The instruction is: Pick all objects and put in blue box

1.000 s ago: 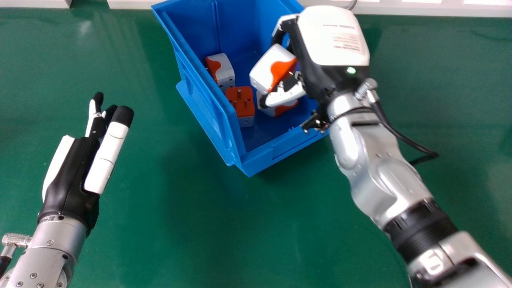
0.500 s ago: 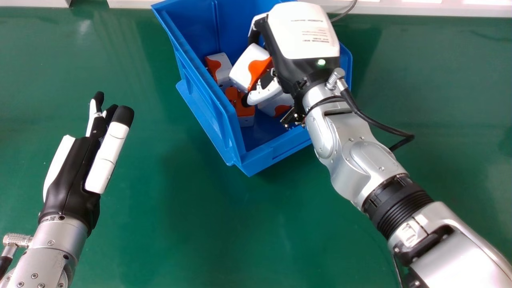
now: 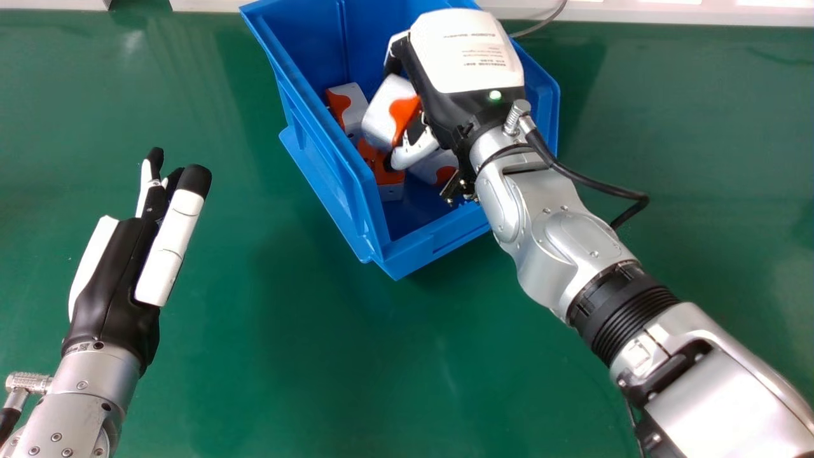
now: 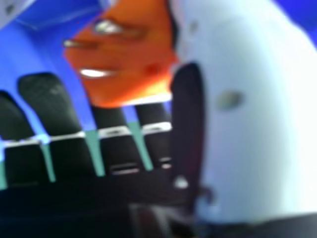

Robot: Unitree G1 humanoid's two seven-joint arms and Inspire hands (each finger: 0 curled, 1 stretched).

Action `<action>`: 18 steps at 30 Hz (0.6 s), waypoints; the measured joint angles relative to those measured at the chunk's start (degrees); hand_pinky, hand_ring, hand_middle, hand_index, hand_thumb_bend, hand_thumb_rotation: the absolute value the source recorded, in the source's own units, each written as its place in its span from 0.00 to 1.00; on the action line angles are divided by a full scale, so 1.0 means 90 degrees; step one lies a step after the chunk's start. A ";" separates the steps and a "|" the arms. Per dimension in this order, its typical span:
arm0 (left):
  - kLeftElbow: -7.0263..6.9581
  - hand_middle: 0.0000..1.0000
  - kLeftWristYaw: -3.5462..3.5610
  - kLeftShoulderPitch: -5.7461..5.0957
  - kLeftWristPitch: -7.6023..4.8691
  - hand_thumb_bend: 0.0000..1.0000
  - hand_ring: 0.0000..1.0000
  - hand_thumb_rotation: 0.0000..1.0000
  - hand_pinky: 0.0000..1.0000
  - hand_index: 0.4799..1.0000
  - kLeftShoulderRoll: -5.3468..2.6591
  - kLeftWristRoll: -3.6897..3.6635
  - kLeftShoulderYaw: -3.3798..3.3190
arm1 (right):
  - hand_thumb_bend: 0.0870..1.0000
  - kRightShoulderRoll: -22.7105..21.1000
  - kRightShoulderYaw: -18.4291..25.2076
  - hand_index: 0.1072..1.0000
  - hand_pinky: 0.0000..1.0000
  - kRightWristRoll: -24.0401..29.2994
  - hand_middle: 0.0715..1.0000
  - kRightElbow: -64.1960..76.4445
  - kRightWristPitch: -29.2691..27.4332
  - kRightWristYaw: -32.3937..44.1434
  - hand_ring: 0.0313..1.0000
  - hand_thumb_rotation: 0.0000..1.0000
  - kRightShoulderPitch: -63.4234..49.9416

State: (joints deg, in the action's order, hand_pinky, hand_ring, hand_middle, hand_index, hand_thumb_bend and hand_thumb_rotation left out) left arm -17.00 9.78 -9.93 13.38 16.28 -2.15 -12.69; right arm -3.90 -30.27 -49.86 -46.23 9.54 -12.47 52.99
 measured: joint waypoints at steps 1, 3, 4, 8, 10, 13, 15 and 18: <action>-0.0004 1.00 0.0000 -0.0001 -0.0001 0.78 1.00 1.00 1.00 1.00 0.0000 0.0000 0.0000 | 0.51 -0.0035 -0.0016 0.95 0.88 -0.0004 0.97 0.0132 0.0027 0.0043 0.96 0.37 -0.0018; -0.0007 1.00 -0.0001 -0.0005 -0.0003 0.79 1.00 1.00 1.00 1.00 0.0000 0.0001 0.0001 | 0.51 -0.0083 -0.0057 0.97 0.91 -0.0019 0.99 0.0285 0.0123 0.0060 0.99 0.37 -0.0046; -0.0007 1.00 -0.0002 -0.0008 -0.0003 0.79 1.00 1.00 1.00 1.00 0.0001 0.0001 0.0000 | 0.50 -0.0091 -0.0063 0.97 0.91 -0.0019 0.99 0.0308 0.0133 0.0063 0.99 0.37 -0.0052; -0.0006 1.00 -0.0001 -0.0017 -0.0029 0.81 1.00 1.00 1.00 1.00 0.0003 0.0005 0.0003 | 0.34 -0.0144 -0.0192 0.97 0.96 -0.0056 1.00 0.0606 0.0284 0.0088 1.00 0.16 -0.0222; -0.0005 1.00 0.0001 -0.0024 -0.0042 0.83 1.00 1.00 1.00 1.00 0.0005 0.0005 0.0003 | 0.16 -0.0160 -0.0241 0.95 0.97 -0.0056 1.00 0.0721 0.0299 0.0108 1.00 0.05 -0.0302; -0.0004 1.00 0.0006 -0.0034 -0.0076 0.84 1.00 1.00 1.00 1.00 0.0009 0.0004 0.0003 | 0.04 -0.0243 -0.0257 0.93 0.96 -0.0056 0.99 0.0969 0.0312 0.0125 1.00 0.01 -0.0392; 0.0000 1.00 0.0014 -0.0036 -0.0092 0.84 1.00 1.00 1.00 1.00 0.0009 0.0003 0.0004 | 0.05 -0.0304 -0.0258 0.92 0.96 -0.0056 0.99 0.1118 0.0331 0.0126 1.00 0.00 -0.0460; 0.0032 1.00 0.0022 -0.0046 -0.0130 0.83 1.00 1.00 1.00 1.00 0.0014 0.0002 -0.0001 | 0.08 -0.0435 -0.0257 0.90 0.93 -0.0062 0.97 0.1613 0.0376 0.0123 0.98 0.00 -0.0776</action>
State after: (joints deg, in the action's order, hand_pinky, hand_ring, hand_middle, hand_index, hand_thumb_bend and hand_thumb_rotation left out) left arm -16.70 9.97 -10.34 12.20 16.41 -2.13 -12.70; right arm -7.82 -32.58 -50.42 -31.71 12.92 -11.36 46.00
